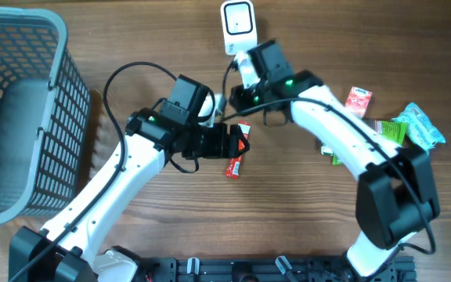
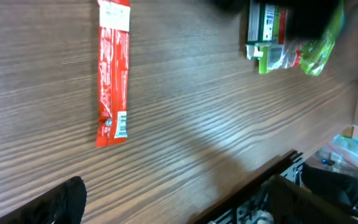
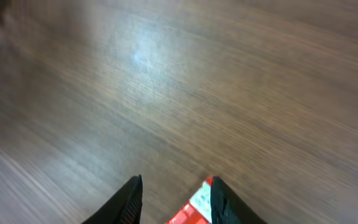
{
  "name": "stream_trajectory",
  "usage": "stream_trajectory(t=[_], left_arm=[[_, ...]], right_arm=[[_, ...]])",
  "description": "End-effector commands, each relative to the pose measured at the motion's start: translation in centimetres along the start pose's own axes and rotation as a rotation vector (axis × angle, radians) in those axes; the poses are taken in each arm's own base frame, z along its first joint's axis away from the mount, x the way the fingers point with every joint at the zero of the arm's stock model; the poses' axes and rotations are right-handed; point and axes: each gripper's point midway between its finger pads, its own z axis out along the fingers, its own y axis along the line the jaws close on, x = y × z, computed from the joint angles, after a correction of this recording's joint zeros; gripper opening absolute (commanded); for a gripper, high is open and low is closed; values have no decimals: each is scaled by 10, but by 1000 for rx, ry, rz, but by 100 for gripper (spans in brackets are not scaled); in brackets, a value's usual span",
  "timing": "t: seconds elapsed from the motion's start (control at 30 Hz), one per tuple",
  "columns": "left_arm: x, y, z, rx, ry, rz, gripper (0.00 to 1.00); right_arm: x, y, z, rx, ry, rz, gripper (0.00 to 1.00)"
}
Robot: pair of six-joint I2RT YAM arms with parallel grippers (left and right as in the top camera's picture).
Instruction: Scan the item barcode
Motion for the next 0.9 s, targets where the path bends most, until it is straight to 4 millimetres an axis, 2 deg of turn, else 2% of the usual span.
stream_trajectory(t=[0.0,0.07,0.13,0.2,0.27,0.4,0.5,0.63,0.77,0.8,0.87], left_arm=[[12,-8,5,-9,27,42,92],[16,-9,9,-49,23,73,94],[9,7,9,-164,-29,71,98],[-9,36,0,-324,-142,-27,100],[-24,57,-12,-404,-217,-104,100],[-42,100,-35,-448,-273,-246,100],[-49,125,-50,-460,-301,-333,100],[-52,136,-57,-469,-316,-368,100],[-52,136,-57,-469,-317,-367,100],[-54,135,-57,-465,-325,-365,100],[-59,134,-58,-456,-343,-360,100]], right_arm=[[-54,2,-57,-23,-153,-4,36],[-56,-7,-63,-8,-154,-13,37],[-49,-12,-64,-1,-127,-2,36],[-35,-7,-60,-23,-72,-60,36],[-20,-8,-55,-14,-19,-70,36],[-2,-10,-42,-28,37,2,33],[19,-8,-20,-53,89,-3,31],[54,-10,15,-65,176,-35,28],[91,-4,50,-89,269,-138,24],[101,-1,63,-96,294,-173,18],[108,0,78,-101,310,-186,6]])
